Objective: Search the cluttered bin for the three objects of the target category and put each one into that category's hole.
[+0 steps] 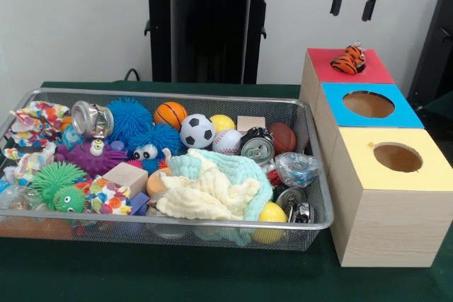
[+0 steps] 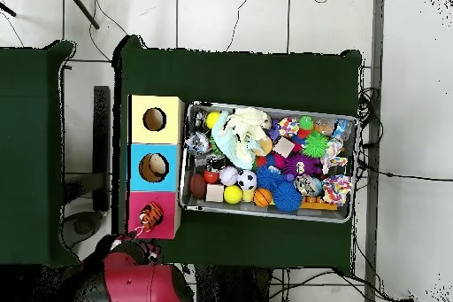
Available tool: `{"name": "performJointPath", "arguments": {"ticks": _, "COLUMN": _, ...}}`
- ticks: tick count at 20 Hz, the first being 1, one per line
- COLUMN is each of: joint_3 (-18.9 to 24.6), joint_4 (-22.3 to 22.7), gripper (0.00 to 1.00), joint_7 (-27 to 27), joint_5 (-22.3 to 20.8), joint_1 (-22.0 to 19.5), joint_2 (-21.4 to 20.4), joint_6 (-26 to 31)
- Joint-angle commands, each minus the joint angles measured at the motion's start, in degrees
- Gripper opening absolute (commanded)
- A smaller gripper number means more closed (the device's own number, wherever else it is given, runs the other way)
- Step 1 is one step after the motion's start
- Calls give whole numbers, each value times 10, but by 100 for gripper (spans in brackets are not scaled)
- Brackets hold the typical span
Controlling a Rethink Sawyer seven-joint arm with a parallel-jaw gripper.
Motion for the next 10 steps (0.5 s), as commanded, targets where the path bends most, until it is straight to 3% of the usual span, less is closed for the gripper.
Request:
{"name": "performJointPath", "arguments": {"ticks": 1, "joint_3": 19, "joint_4": -60, "gripper": 100, "joint_7": 56, "joint_5": -8, "joint_1": -15, "joint_2": 17, "joint_6": 55}}
{"name": "performJointPath", "arguments": {"ticks": 10, "joint_3": 22, "joint_4": -57, "gripper": 100, "joint_7": 57, "joint_5": -8, "joint_1": -17, "joint_2": 22, "joint_6": 34}}
